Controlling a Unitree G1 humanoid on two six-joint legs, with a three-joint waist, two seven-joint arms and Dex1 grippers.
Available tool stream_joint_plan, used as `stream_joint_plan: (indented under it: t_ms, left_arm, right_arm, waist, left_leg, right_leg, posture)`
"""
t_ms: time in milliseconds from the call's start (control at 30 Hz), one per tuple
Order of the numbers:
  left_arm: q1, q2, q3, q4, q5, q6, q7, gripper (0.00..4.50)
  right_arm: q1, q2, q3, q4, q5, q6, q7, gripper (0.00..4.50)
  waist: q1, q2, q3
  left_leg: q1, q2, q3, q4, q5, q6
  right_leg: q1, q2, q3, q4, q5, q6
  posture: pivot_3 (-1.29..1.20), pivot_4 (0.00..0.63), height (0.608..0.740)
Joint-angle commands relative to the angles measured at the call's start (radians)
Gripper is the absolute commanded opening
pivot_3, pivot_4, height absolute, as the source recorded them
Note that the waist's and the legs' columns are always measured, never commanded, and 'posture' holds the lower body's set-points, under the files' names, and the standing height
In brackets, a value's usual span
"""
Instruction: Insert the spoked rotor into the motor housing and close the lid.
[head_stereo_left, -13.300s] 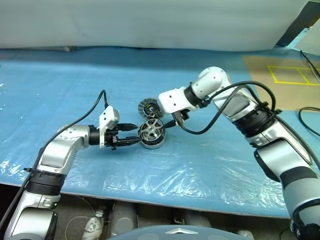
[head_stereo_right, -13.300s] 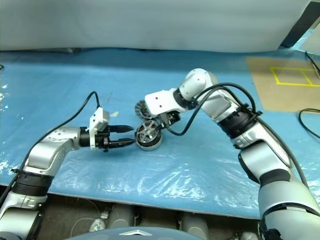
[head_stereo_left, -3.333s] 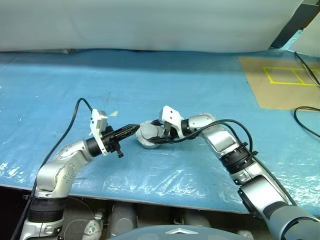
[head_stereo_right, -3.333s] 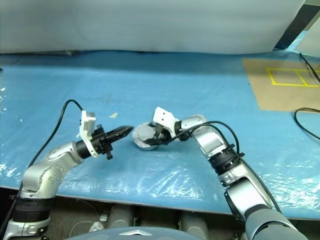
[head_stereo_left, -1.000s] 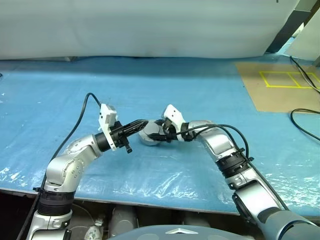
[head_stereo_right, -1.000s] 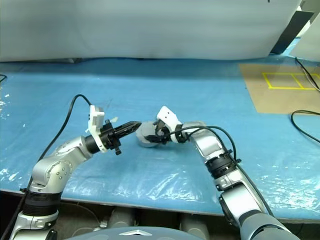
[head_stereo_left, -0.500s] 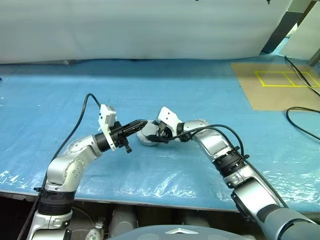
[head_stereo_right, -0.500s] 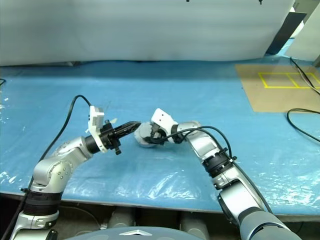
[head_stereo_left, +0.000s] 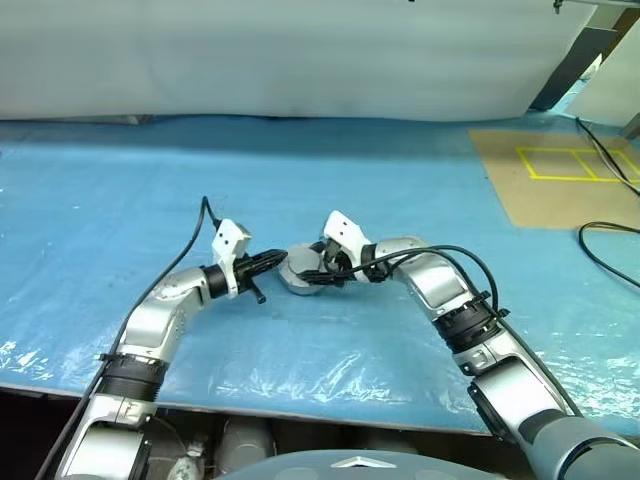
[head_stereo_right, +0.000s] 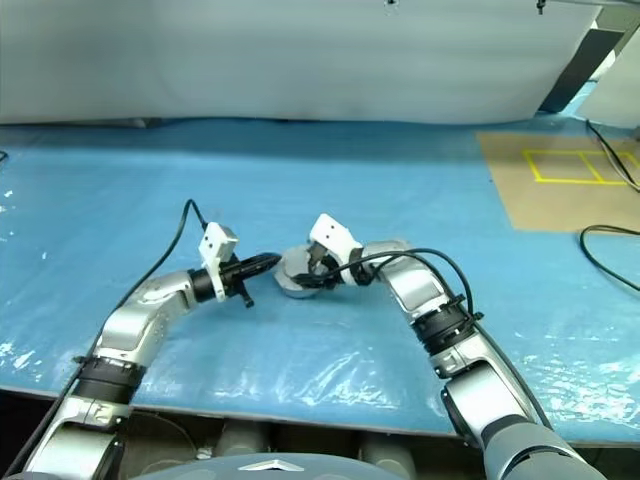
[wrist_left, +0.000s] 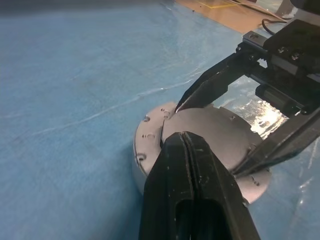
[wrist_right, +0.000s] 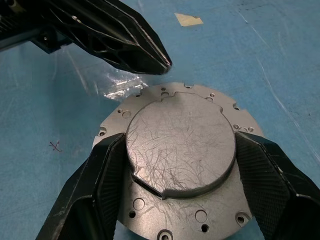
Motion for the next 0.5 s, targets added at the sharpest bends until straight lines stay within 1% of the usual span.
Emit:
stream_joint_plan:
  t_ms: [33, 100, 133, 300, 500]
  left_arm:
    - [-0.027, -0.019, -0.021, 0.013, 0.026, -0.035, -0.016, 0.00]
    - [-0.031, -0.022, -0.036, 0.022, 0.046, -0.034, -0.020, 0.00]
    - [-0.030, -0.019, -0.043, 0.028, 0.058, -0.039, -0.023, 0.00]
    - [-0.039, -0.018, -0.032, 0.069, 0.086, -0.052, -0.010, 0.00]
    - [-0.011, -0.004, -0.073, 0.038, 0.096, -0.057, -0.074, 0.00]
  right_arm:
    - [0.100, -0.042, 0.061, 0.168, -0.085, 0.066, -0.040, 2.98]
    - [0.104, -0.045, 0.057, 0.178, -0.087, 0.053, -0.045, 2.98]
    - [0.105, -0.046, 0.053, 0.181, -0.087, 0.050, -0.049, 2.98]
    - [0.106, -0.058, 0.047, 0.201, -0.085, 0.019, -0.038, 2.98]
    - [0.089, -0.063, 0.039, 0.267, -0.091, -0.071, -0.021, 2.98]
  waist:
    - [0.000, 0.005, -0.001]
    - [0.000, 0.009, -0.002]
    - [0.000, 0.010, -0.002]
    - [0.002, 0.008, -0.001]
    - [0.002, 0.009, -0.002]
  left_leg:
    - [0.000, 0.001, 0.001, -0.002, 0.001, -0.001]
    - [0.000, 0.003, 0.002, -0.003, 0.001, -0.001]
    - [0.000, 0.003, 0.002, -0.004, 0.000, -0.001]
    - [0.002, 0.002, 0.003, -0.004, 0.000, 0.000]
    - [0.004, 0.002, 0.003, -0.004, 0.000, 0.000]
  right_leg:
    - [-0.001, 0.001, -0.001, 0.001, 0.001, -0.005]
    - [-0.002, 0.002, -0.001, 0.003, -0.001, -0.008]
    - [-0.003, 0.002, -0.001, 0.003, -0.004, -0.002]
    - [-0.002, 0.000, 0.000, 0.003, -0.005, -0.001]
    - [-0.003, -0.001, 0.000, 0.002, -0.005, 0.000]
  posture:
    - [0.00, 0.150, 0.740]
    - [0.00, 0.150, 0.740]
    - [0.00, 0.150, 0.740]
    - [0.00, 0.150, 0.740]
    - [0.00, 0.150, 0.740]
